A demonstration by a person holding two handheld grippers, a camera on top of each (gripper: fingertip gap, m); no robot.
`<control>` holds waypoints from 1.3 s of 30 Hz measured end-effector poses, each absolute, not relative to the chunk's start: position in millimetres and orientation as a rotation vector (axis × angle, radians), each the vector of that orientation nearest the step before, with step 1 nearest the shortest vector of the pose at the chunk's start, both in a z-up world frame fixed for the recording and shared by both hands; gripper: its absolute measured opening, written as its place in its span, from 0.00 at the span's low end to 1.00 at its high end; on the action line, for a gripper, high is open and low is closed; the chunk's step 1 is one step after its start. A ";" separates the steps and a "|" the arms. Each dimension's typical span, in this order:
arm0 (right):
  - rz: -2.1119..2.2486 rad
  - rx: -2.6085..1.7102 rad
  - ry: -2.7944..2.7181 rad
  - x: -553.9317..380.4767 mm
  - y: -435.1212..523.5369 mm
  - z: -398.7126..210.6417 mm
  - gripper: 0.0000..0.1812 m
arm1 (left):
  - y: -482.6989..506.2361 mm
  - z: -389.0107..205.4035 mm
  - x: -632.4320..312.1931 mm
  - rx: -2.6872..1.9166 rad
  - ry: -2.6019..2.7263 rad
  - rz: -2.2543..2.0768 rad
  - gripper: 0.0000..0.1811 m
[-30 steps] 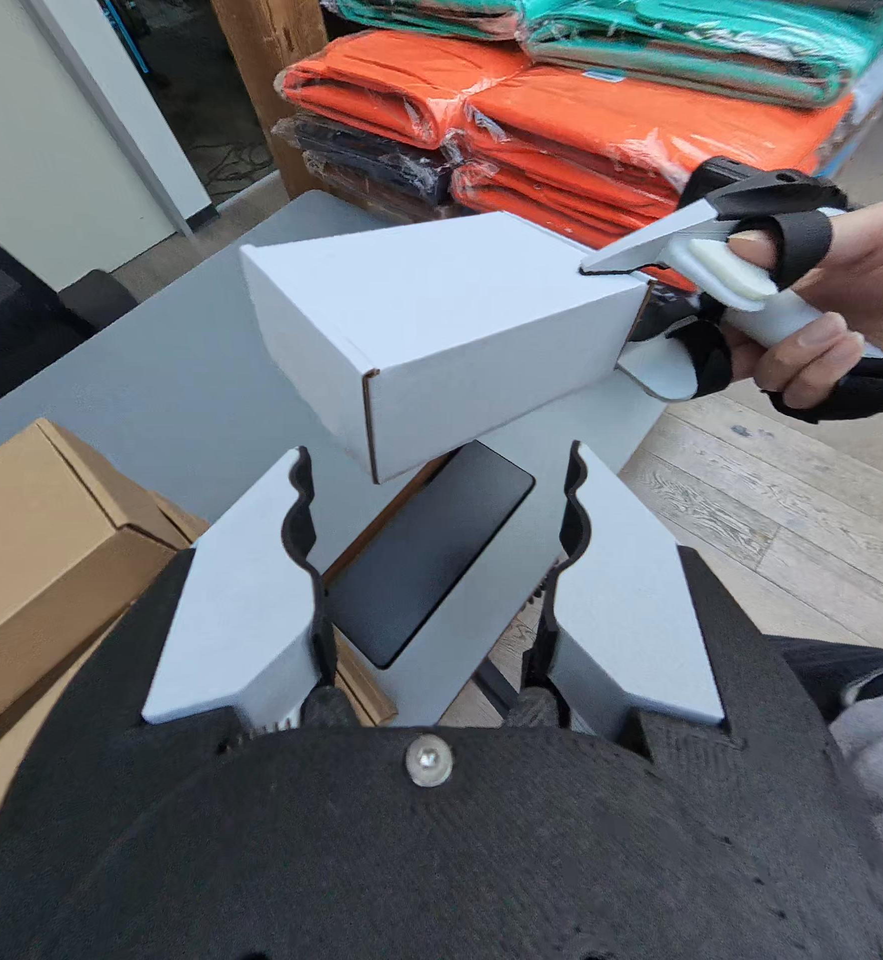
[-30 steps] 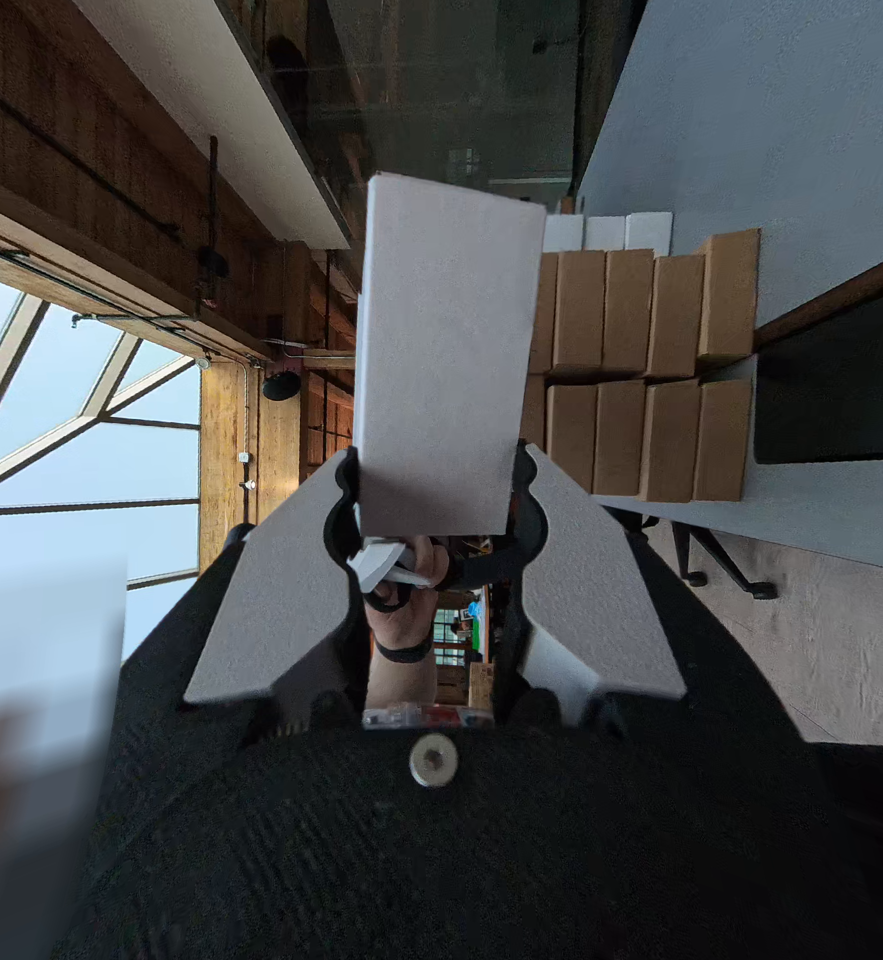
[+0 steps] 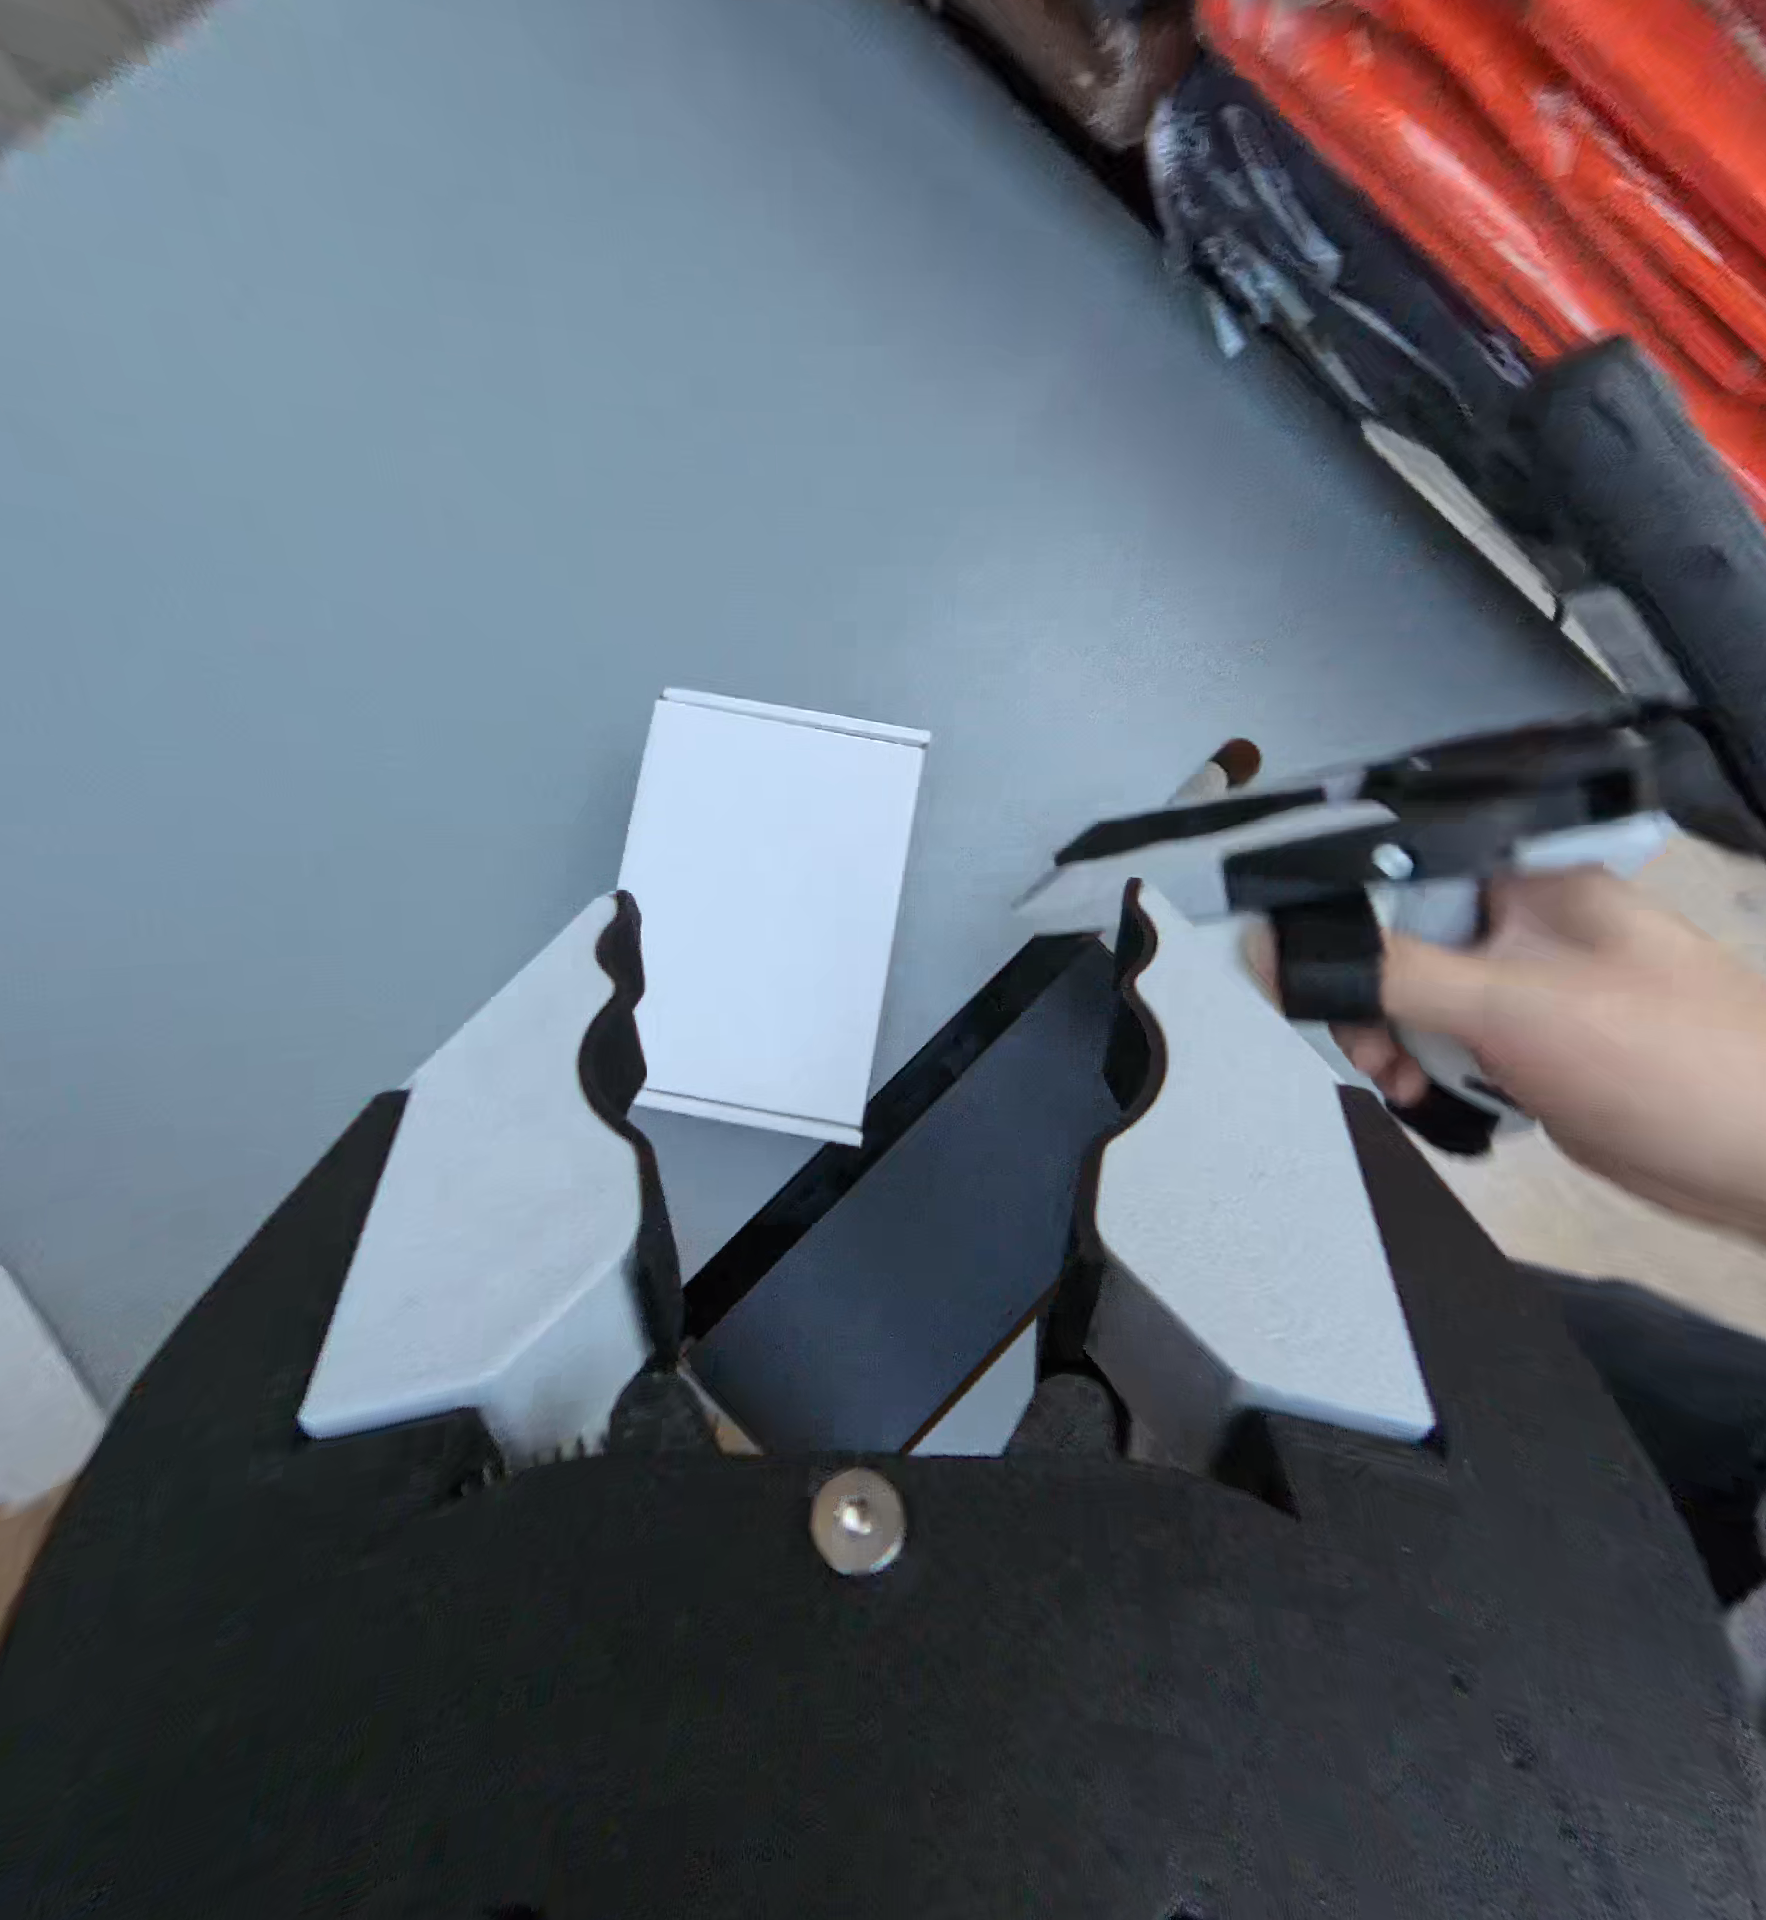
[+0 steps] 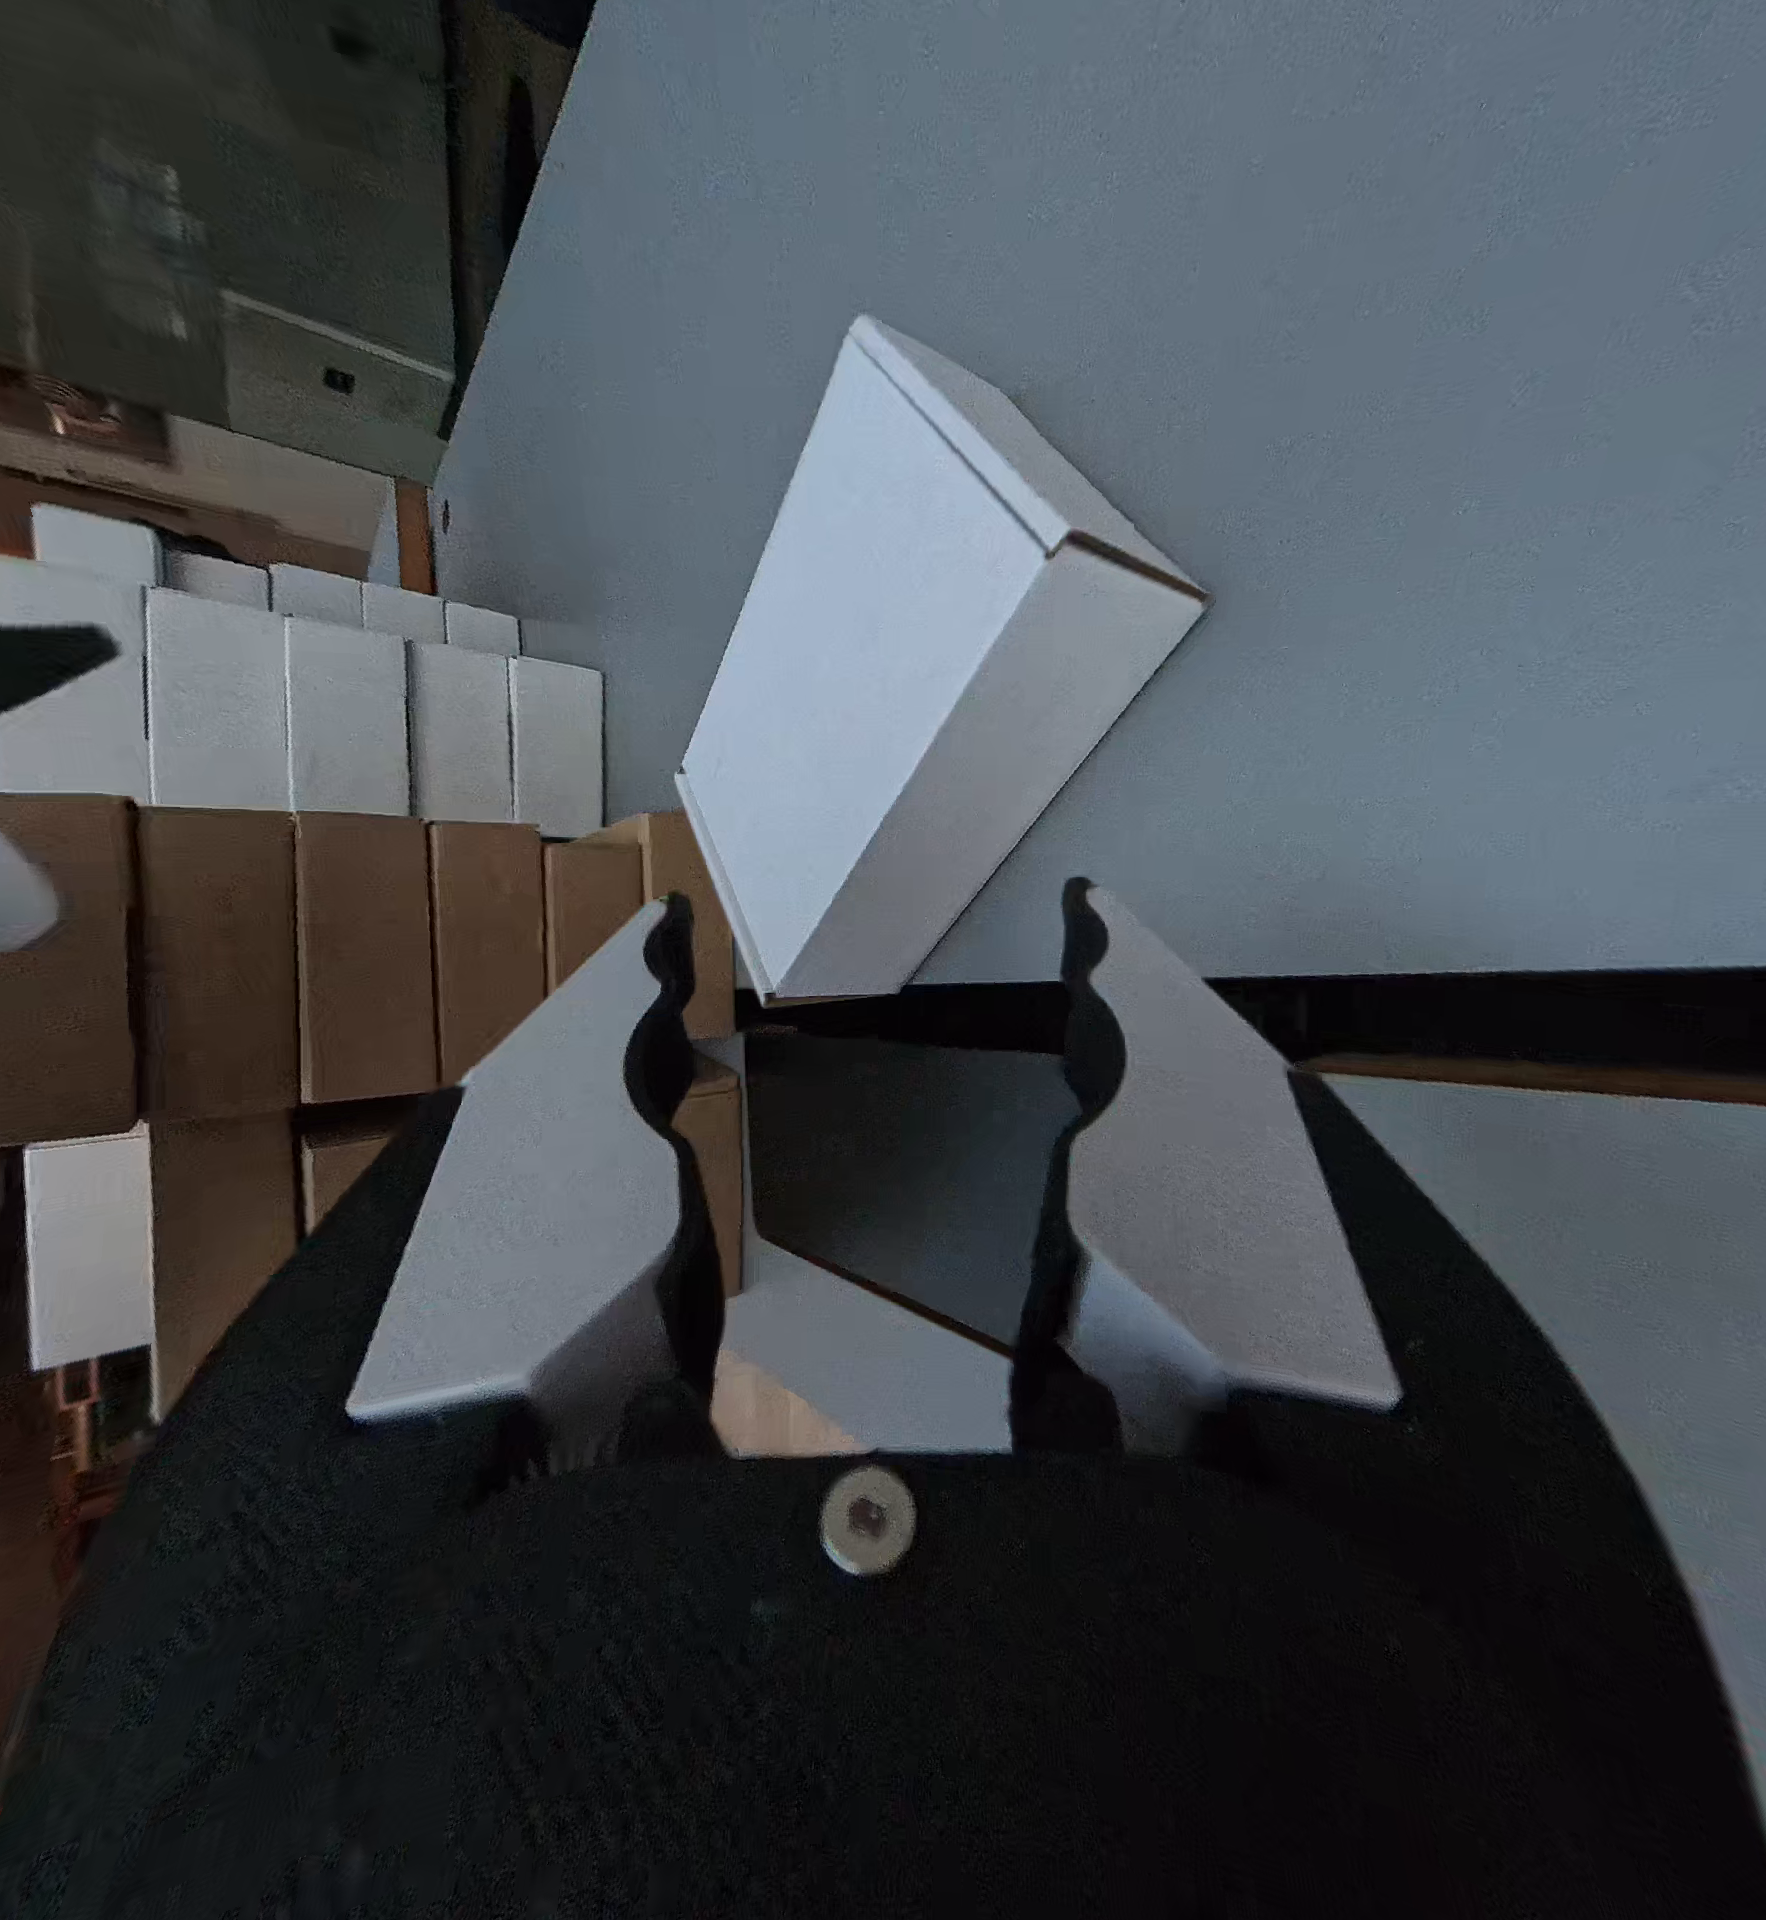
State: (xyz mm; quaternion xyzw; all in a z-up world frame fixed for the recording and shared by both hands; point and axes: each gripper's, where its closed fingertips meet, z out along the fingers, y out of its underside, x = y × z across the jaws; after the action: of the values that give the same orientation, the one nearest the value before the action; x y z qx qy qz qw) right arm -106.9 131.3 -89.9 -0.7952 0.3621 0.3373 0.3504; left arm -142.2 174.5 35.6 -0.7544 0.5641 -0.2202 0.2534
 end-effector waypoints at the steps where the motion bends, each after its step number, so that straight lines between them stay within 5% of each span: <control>1: 0.880 -2.034 0.953 -107.7 132.7 -90.8 0.35 | 191.1 16.4 -133.5 -2.160 1.484 -0.626 0.51; 11: 1.023 -1.838 1.216 -104.6 169.3 -111.4 0.22 | 268.1 -103.6 -161.1 -2.642 1.165 -0.355 0.26; 20: 1.081 -1.923 1.178 -79.0 208.6 -122.5 0.04 | 228.7 -128.2 -166.6 -2.880 0.929 -0.756 0.26; 28: 1.008 -2.381 0.614 -96.8 211.9 -125.5 0.20 | 227.0 -133.3 -171.7 -2.888 0.562 -0.956 0.29; 39: 1.089 -2.346 0.681 -114.4 228.4 -131.0 0.16 | 290.3 -124.3 -152.9 -2.780 0.786 -0.580 0.25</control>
State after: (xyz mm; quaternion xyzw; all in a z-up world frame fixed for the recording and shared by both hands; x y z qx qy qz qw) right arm -114.4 228.4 -131.0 -0.8534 0.2477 0.3962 0.2311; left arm -152.9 290.3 -124.3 -0.9389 0.2655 -0.1961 0.0975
